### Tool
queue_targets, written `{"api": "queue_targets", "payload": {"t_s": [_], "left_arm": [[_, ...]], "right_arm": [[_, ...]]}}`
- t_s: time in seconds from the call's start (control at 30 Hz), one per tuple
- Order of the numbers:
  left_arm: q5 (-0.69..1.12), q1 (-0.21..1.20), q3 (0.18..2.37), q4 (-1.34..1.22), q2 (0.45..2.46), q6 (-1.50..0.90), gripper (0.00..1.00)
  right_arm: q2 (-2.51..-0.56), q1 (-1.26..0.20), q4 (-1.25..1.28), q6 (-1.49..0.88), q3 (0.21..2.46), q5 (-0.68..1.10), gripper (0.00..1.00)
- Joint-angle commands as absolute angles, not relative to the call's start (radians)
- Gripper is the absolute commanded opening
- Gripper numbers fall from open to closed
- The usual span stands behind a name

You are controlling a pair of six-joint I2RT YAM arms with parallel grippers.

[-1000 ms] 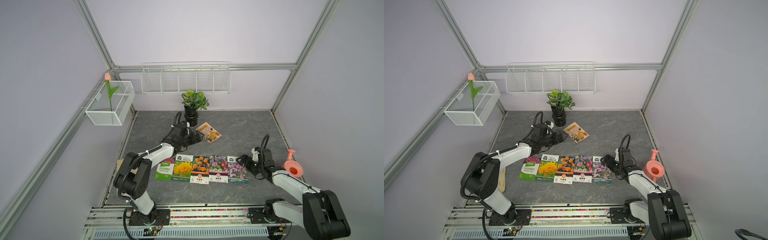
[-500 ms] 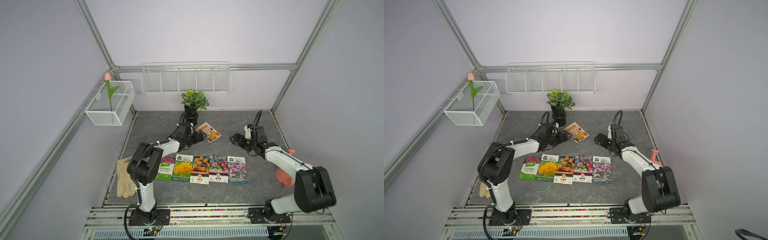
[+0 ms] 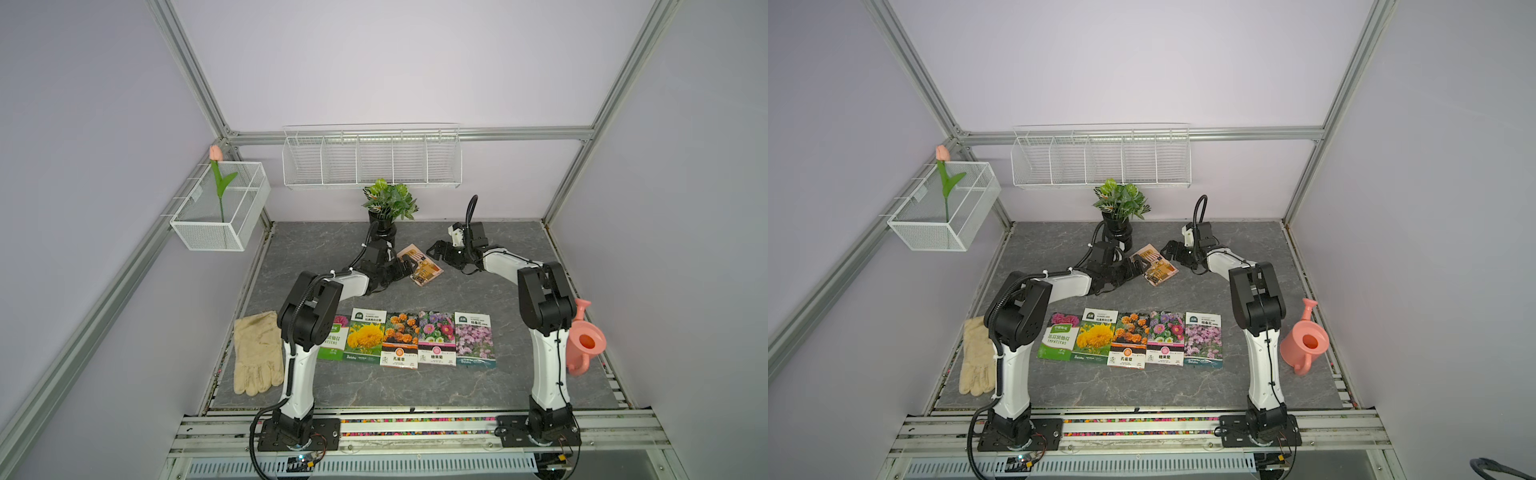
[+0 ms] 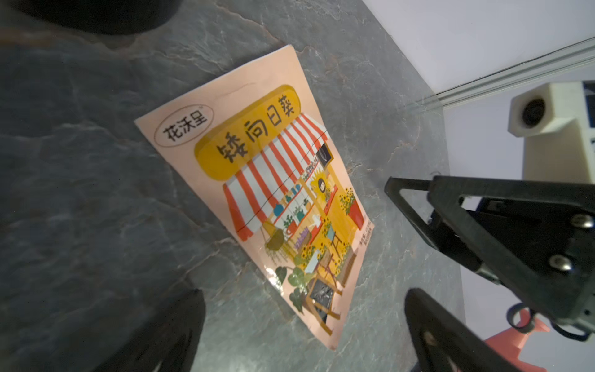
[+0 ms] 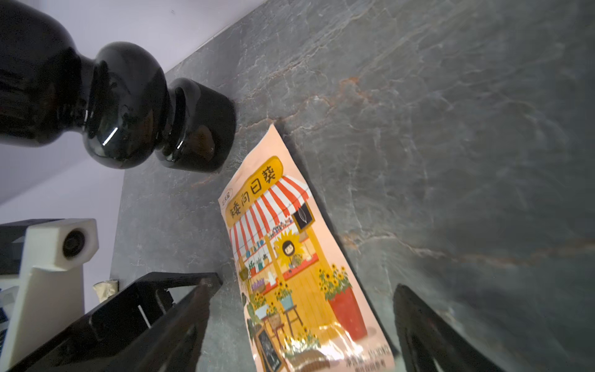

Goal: Arrange the seed packets in a row
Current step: Pick up the seed packet from the center of the board.

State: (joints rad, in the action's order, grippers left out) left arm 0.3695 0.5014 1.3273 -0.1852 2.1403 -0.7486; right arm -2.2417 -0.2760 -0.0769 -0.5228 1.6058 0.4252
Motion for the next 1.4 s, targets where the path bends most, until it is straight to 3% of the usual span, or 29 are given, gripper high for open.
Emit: {"api": "queue_targets", "payload": {"t_s": [0.0,0.23,0.4,0.47,0.67,0.73,0.77,1.13,1.37], "left_arm": [[0.401,0.497,1.356,-0.190,2.217,-0.800,1.00],[0.488,0.497,1.409,-0.268,2.308,-0.876,1.00],[0.522,0.496,1.406,-0.304,2.315,-0.898,0.91],[0.537,0.496,1.391,-0.326,2.303,-0.903,0.80],[0.577,0.496,1.346,-0.392,2.268,-0.926,0.19],[0.579,0.496,1.340,-0.395,2.261,-0.925,0.02],[0.582,0.496,1.341,-0.393,2.260,-0.925,0.00],[0.749,0.494,1.285,-0.440,2.160,-0.871,0.00],[0.918,0.497,1.228,-0.555,2.104,-0.917,0.00]], "right_arm": [[-2.310,-0.293,-0.100,-0.517,1.640,0.487,0.91],[-2.358,-0.350,-0.081,-0.551,1.614,0.533,0.89],[-2.323,-0.361,0.141,-0.683,1.432,0.592,0.87],[-2.305,-0.355,0.214,-0.727,1.374,0.604,0.87],[-2.251,-0.347,0.314,-0.787,1.296,0.637,0.85],[-2.231,-0.343,0.325,-0.793,1.281,0.644,0.85],[-2.220,-0.341,0.335,-0.799,1.269,0.646,0.85],[-2.015,-0.224,0.369,-0.771,1.076,0.683,0.87],[-1.876,-0.175,0.238,-0.653,1.054,0.719,0.89]]}}
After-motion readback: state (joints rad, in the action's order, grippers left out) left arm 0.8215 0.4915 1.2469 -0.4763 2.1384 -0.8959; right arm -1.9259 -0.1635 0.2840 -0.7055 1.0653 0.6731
